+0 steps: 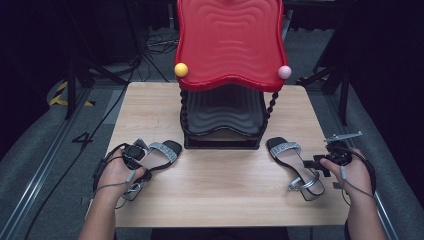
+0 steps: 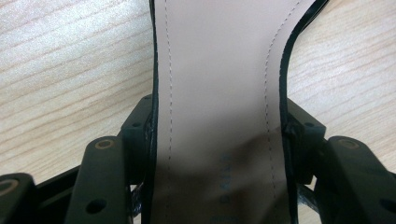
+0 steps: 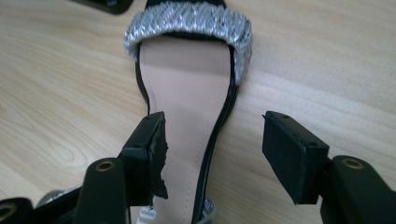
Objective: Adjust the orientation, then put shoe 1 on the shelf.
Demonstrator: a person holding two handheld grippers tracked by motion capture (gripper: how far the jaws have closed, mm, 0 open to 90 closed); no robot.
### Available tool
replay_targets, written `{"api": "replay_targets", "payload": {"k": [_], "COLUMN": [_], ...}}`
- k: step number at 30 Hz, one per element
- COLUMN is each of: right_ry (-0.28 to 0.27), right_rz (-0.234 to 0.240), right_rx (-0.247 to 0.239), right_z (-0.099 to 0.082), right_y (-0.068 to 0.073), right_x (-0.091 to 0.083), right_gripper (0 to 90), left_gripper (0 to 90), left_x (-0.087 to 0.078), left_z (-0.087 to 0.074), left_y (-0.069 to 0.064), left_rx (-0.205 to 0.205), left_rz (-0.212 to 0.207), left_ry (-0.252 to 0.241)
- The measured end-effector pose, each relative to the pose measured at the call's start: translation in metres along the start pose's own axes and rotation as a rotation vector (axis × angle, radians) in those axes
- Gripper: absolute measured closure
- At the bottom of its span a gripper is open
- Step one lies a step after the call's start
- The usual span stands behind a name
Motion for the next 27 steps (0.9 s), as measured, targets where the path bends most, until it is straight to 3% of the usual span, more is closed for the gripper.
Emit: {"api": "replay_targets", "payload": {"k": [4, 5, 9, 11, 18, 20, 23, 27], "right_ry": [-0.053, -0.042, -0.042, -0.024, -0.013, -0.01, -0.006, -0.007], "right_rz": [0.015, 0.024, 0.012, -0.007, -0.014, -0.015, -0.016, -0.011], "right_rx": [0.054, 0.081, 0.064, 0.083, 0.108, 0.151, 0.184, 0.211], "right_z": [0.004, 0.004, 0.002, -0.001, -0.002, -0.002, -0.003, -0.003], "right_y": [0.001, 0.001, -0.001, -0.003, -0.002, 0.0, 0.001, 0.002], "right_x": [-0.004, -0.005, -0.006, -0.006, -0.006, -0.006, -0.005, -0.006], "right_gripper": [39.6, 39.4, 37.9, 36.9, 38.5, 38.6, 40.2, 40.6], "left_gripper": [42.3, 42.3, 42.3, 42.3, 42.2, 42.2, 42.2, 42.2], "left_x": [-0.007, -0.008, -0.013, -0.016, -0.029, -0.043, -0.052, -0.07], "left_z": [0.004, 0.005, 0.007, 0.009, 0.017, 0.024, 0.029, 0.037], "left_y": [0.001, 0.001, 0.003, 0.002, -0.001, -0.006, -0.009, -0.012], "left_rx": [-0.039, -0.045, -0.062, -0.094, -0.1, -0.135, -0.138, -0.154], "left_rz": [0.001, 0.002, -0.005, -0.019, -0.025, -0.062, -0.085, -0.051], "left_ry": [-0.04, -0.038, -0.068, -0.086, -0.112, -0.136, -0.163, -0.184]}}
Point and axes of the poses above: each handheld gripper's, and its own axes: x roughly forward along the jaws, z roughly out of its top, y roughly to its left, the point moved 8 cm from there along x, roughly forward along the jaws, and after that the axes turned 9 degrees about -z, right-handed, at the moved point
